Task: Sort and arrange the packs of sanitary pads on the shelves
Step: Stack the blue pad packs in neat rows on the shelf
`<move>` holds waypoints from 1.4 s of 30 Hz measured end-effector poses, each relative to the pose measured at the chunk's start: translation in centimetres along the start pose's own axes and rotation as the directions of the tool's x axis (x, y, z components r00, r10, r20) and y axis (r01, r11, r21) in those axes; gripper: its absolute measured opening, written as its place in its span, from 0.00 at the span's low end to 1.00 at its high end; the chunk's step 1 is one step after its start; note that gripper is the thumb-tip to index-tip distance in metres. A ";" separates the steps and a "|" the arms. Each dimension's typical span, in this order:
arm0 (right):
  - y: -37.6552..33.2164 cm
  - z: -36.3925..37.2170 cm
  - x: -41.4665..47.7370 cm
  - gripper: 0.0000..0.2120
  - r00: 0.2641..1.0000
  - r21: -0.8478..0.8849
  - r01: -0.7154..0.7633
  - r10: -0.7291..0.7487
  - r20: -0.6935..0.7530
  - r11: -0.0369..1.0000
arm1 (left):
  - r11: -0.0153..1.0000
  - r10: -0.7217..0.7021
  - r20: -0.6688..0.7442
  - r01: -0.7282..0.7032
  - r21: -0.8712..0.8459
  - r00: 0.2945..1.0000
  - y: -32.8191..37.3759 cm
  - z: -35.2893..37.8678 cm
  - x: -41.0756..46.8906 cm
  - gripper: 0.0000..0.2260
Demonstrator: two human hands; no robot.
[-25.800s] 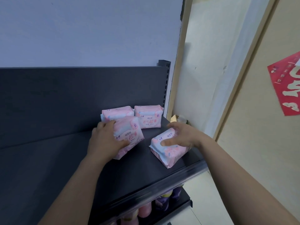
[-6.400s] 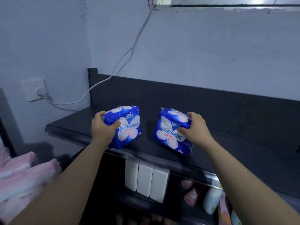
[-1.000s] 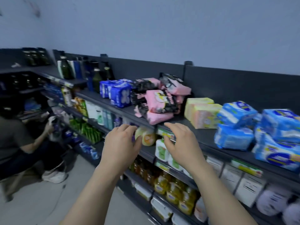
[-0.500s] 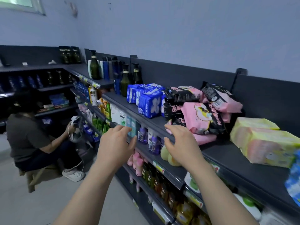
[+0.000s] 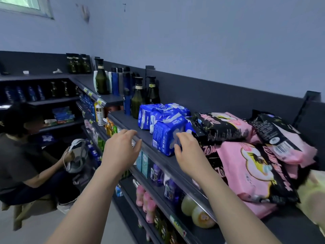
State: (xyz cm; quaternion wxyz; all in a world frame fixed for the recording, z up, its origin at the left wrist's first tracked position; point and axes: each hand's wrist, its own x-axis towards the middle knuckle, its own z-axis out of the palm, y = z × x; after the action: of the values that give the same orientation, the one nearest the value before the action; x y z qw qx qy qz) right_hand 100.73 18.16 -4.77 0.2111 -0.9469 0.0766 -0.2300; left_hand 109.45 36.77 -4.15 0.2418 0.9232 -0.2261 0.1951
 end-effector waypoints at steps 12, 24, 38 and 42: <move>1.7 4.7 14.3 0.24 0.960 -0.144 -0.278 0.280 -0.005 0.950 | 0.989 0.138 0.146 -0.129 -0.067 0.980 -4.9 7.1 16.9 0.19; 1.8 6.7 16.7 0.38 0.842 -0.177 -0.532 0.539 -0.010 0.828 | 0.901 0.333 0.249 -0.229 -0.369 0.909 -8.6 11.3 25.7 0.18; -0.8 6.9 11.4 0.29 0.872 0.416 -0.447 0.490 0.004 0.792 | 0.626 0.626 0.472 -0.040 -0.778 0.621 -8.7 12.9 20.6 0.10; 0.4 6.5 11.3 0.38 0.832 0.480 -0.521 0.547 0.099 0.706 | 0.610 0.653 0.464 -0.053 -0.790 0.599 -9.5 13.1 20.6 0.13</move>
State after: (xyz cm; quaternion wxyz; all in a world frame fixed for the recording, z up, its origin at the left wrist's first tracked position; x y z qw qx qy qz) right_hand 113.72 17.42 -5.68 0.4981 -0.7930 0.2919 -0.1944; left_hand 134.53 30.50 -8.38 0.4182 0.6798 -0.5538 -0.2371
